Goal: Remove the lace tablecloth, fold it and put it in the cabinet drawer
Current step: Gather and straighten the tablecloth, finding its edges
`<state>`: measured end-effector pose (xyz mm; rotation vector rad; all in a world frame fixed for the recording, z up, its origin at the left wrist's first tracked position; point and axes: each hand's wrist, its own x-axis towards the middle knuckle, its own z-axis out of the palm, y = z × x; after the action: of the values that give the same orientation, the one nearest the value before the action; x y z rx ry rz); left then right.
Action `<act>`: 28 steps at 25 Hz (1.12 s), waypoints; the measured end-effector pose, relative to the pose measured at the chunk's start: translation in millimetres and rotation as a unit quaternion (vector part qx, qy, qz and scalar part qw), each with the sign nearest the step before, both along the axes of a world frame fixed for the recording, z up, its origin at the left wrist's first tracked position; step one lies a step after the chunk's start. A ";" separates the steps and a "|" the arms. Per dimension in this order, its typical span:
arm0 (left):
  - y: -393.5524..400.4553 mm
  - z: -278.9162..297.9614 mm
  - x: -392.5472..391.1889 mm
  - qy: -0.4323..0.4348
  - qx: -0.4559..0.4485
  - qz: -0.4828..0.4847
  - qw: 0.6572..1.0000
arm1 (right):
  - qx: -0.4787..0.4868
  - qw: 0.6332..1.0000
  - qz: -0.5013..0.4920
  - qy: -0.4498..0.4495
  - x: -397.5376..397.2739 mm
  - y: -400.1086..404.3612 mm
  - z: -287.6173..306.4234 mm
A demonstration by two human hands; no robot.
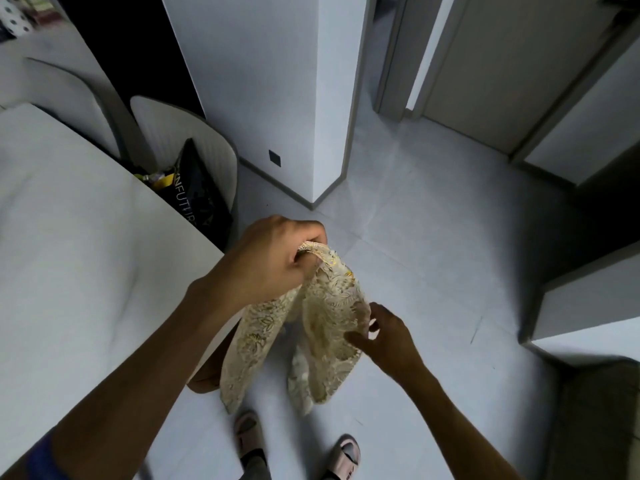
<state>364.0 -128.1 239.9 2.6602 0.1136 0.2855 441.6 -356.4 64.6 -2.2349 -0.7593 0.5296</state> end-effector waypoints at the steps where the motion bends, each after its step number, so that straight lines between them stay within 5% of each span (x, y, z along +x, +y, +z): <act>1: -2.6 6.5 2.2 -0.003 0.008 0.002 1.000 | -0.043 0.999 -0.033 0.005 -11.0 -2.1 -17.0; 5: -9.3 29.0 6.3 -0.017 0.014 0.011 1.000 | -0.045 0.982 -0.140 0.116 -36.9 18.7 -46.0; 12: 0.1 60.6 -2.4 -0.054 0.027 0.052 0.997 | 0.071 0.949 -0.167 0.257 -66.8 82.0 -13.8; 16: 10.6 72.5 -4.9 -0.065 0.072 0.056 0.994 | 0.182 0.944 -0.157 0.227 -81.0 110.1 21.4; 20: 12.5 83.5 -6.9 -0.071 0.102 0.048 0.991 | 0.273 0.908 -0.256 0.186 -68.3 133.1 53.4; 28: 9.5 97.2 -16.3 -0.094 0.163 0.002 0.982 | 0.335 0.899 -0.272 -0.076 -41.6 153.7 123.6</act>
<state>347.7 -118.5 337.1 2.9376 0.0113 0.6012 400.0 -202.7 188.2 -1.7191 -0.2841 -0.1740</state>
